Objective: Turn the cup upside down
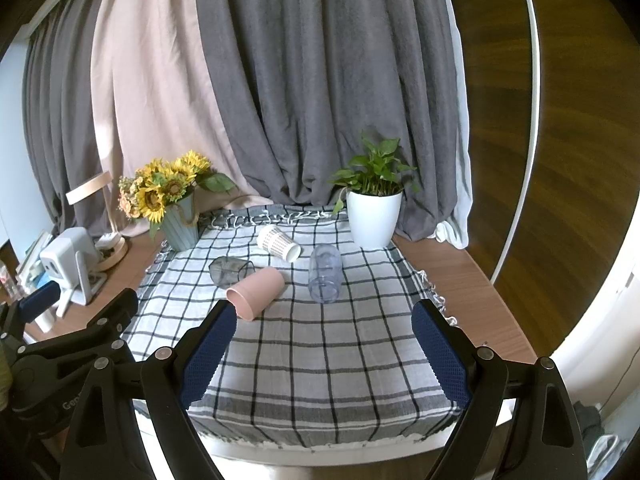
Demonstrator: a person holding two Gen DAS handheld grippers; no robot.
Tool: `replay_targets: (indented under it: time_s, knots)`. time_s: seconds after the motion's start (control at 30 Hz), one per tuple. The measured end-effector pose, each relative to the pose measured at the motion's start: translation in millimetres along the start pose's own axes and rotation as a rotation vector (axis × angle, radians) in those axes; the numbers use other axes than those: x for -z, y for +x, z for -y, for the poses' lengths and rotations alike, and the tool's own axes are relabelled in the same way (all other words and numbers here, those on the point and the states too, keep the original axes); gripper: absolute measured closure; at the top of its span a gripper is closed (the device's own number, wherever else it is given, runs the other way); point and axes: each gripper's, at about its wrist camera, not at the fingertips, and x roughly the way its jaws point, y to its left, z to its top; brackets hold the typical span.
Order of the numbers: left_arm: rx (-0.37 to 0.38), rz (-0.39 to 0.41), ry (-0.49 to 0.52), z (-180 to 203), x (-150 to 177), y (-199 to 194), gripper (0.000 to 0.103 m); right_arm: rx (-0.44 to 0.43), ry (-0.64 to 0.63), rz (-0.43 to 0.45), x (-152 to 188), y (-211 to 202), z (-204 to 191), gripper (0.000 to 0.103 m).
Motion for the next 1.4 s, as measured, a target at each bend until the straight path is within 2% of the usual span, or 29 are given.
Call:
replay_targets:
  time_s: [0.17,0.27,0.57,0.87,0.97,1.1,1.17,1.4]
  knots:
    - [0.011,-0.010,0.016,-2,1,5,0.000,-0.002,0.005,-0.007,-1,5,-1,0.014]
    - [0.003,-0.047,0.021,-5,0,16,0.000,-0.014,0.004,-0.029,-5,16,-3,0.014]
    - [-0.045,-0.153,0.006,-17,-12,82,0.000,-0.071,-0.001,-0.091,-23,77,-19,0.014]
    - [-0.032,-0.244,-0.008,-20,-58,193,0.000,-0.080,-0.012,-0.202,-64,187,-54,0.014]
    - [-0.015,-0.269,0.022,-14,-74,235,0.001,-0.085,-0.028,-0.246,-81,230,-67,0.014]
    - [-0.023,-0.320,0.037,-5,-87,288,0.001,-0.101,-0.067,-0.340,-99,291,-83,0.014]
    - [-0.050,-0.330,0.053,0,-91,313,0.001,-0.108,-0.101,-0.397,-105,326,-92,0.014]
    - [-0.090,-0.382,0.074,19,-100,370,0.001,-0.138,-0.190,-0.578,-109,415,-114,0.014]
